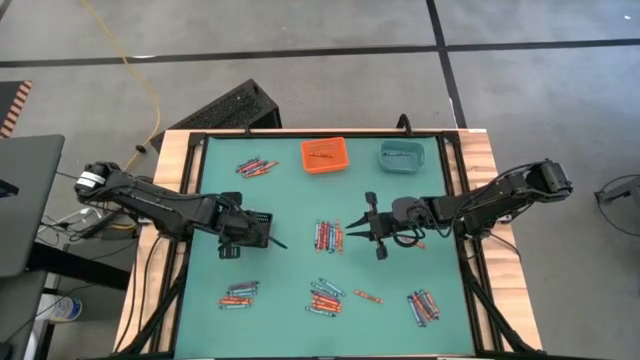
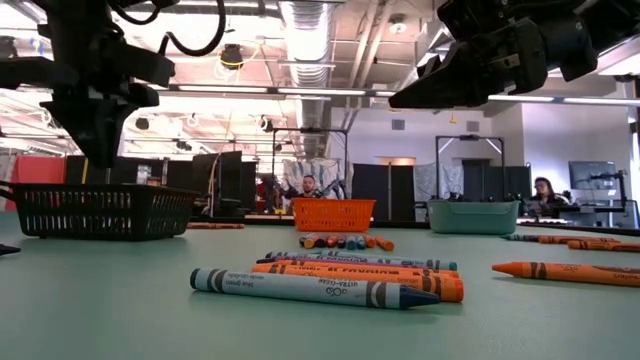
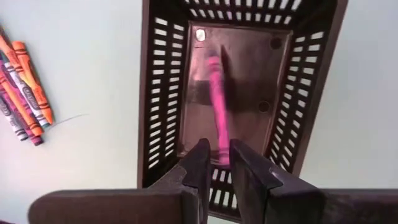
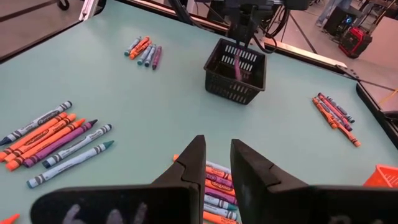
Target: Sort crayons
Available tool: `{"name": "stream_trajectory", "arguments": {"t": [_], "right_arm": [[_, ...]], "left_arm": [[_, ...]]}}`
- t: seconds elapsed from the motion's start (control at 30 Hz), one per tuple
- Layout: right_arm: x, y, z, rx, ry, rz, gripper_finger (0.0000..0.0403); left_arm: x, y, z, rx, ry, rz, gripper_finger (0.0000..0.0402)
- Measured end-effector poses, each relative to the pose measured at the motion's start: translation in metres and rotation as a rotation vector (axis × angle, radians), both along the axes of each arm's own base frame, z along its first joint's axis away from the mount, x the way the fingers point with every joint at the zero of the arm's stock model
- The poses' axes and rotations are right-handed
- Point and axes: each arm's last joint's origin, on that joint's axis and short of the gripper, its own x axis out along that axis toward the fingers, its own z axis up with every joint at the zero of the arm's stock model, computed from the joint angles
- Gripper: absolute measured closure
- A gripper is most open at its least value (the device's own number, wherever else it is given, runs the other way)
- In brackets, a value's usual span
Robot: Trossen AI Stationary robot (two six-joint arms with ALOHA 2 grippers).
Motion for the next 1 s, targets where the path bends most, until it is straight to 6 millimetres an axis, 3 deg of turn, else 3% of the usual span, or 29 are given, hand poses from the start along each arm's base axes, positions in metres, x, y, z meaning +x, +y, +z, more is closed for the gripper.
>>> {"name": "stream_trajectory", "arguments": {"t": [0.37, 0.53, 0.77, 1.0], "right_arm": [[0.000, 0.000, 0.000, 0.000, 0.000, 0.000, 0.0329], [0.000, 0.000, 0.000, 0.001, 0.000, 0.000, 0.0329], [0.000, 0.000, 0.000, 0.001, 0.000, 0.000, 0.0329], [0.000, 0.000, -0.001, 0.008, 0.008, -0.003, 0.0329]], "left_arm": [[-0.001, 0.000, 0.000, 0.001, 0.006, 0.001, 0.0333], [0.007, -0.002, 0.016, -0.036, -0.052, 0.020, 0.0333], [0.027, -0.006, 0.059, -0.079, -0.270, 0.040, 0.0333], [0.056, -0.011, 0.069, -0.049, -0.598, -0.070, 0.0333]]}}
